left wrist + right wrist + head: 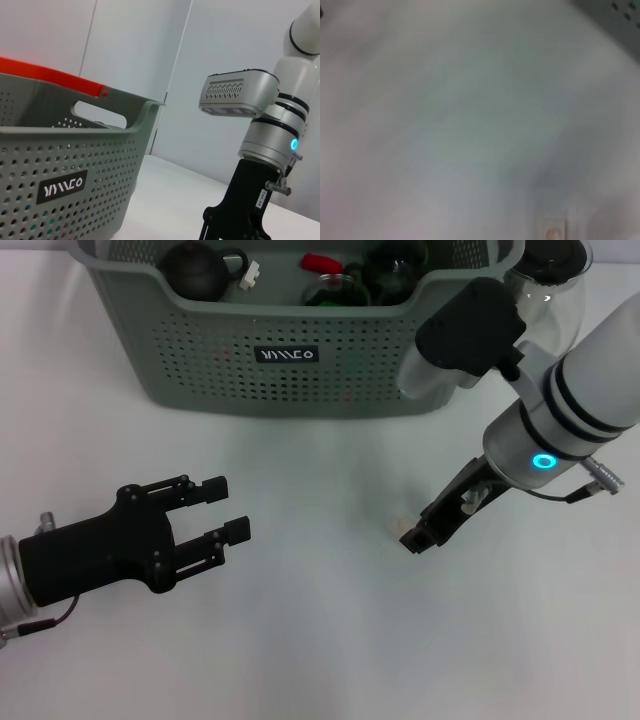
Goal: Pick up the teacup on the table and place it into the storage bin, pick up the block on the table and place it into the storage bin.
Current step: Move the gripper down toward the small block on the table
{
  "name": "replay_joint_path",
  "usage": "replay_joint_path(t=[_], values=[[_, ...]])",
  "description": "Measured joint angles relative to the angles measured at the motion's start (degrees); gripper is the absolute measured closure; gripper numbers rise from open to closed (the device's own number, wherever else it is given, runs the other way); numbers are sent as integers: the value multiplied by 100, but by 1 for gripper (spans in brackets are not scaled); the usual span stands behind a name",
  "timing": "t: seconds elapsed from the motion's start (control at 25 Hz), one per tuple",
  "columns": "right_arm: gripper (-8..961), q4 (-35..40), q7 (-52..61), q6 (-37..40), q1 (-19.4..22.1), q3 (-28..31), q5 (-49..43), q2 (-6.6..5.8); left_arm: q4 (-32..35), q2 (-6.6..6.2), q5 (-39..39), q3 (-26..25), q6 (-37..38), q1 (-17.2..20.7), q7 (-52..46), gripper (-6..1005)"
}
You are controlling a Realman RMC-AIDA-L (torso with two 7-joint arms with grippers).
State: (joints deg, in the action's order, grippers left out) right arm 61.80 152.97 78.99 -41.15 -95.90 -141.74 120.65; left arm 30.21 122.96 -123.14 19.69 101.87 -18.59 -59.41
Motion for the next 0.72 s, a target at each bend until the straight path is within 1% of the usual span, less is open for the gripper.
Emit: replay_joint_path(t=[0.28, 0.68, 0.72], values=[[495, -75, 146, -238, -7, -338, -6, 8, 3, 8, 13, 0, -11, 29, 0, 427], [496, -106, 176, -272, 7, -409, -21, -3, 3, 9, 15, 0, -10, 13, 0, 427], [535, -174, 177, -273, -14, -427, -23, -6, 3, 9, 15, 0, -10, 13, 0, 427]])
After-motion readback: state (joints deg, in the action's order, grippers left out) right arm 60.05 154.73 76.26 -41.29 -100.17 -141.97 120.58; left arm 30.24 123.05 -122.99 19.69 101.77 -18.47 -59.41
